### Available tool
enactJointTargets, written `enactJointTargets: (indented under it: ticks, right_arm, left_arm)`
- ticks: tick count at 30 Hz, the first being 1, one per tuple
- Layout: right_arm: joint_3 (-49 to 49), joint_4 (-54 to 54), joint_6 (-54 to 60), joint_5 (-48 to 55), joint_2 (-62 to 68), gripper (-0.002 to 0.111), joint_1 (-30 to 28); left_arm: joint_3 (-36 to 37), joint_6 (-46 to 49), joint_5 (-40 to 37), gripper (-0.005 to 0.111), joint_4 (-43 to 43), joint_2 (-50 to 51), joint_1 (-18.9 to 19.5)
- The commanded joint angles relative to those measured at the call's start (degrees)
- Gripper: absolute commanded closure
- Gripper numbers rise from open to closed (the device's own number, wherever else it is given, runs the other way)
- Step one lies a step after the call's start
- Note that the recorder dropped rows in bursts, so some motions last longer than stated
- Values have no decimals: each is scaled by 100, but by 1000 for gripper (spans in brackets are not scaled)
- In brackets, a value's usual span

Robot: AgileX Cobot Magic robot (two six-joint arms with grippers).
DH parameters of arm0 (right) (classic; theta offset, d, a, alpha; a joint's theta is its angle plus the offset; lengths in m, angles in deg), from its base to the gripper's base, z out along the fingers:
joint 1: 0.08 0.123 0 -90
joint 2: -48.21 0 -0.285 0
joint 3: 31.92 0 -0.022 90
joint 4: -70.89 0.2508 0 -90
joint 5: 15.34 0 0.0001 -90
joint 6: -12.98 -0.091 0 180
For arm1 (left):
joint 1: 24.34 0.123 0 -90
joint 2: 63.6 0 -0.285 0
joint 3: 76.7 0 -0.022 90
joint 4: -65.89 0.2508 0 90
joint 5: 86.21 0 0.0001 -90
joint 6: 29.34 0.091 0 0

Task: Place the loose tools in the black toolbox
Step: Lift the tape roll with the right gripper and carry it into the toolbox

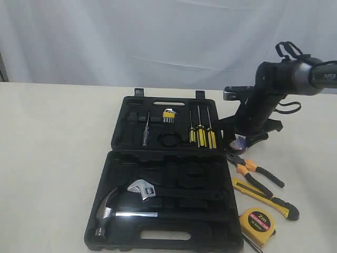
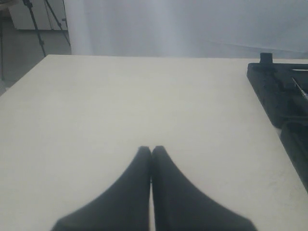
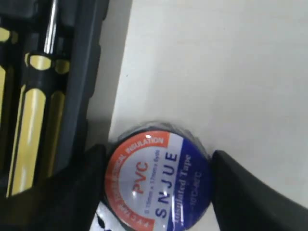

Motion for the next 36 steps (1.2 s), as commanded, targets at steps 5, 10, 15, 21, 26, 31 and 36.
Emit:
enactJointTargets:
  ticks: [5,10,15,21,26,31,36]
  right_arm:
    - [-7,21,0,409,-127,83,-24]
    - [-7,21,0,634,-615,83,-24]
    - [-7,171,0,1052,-1240,83,-10]
    - [-288,233,206,1623,-1508,83,453]
    - [-1115,212,172,1731,-1161,83,1091]
    - [-2006,101,117,2126,-484,83,1598]
    - [-2534,-190,-85,2200,157,83,1772]
  left_arm:
    - [15,-33,31,107,0,-7,-27]
    - [15,-33,31,107,0,-7,-27]
    - [15,-33,31,107,0,-7,-27]
    - [15,-33,31,107,0,-7,-27]
    - [15,-33,31,107,0,-7,-27]
    - [15,-33,31,107,0,-7,-27]
    - [15,-33,31,107,0,-7,-27]
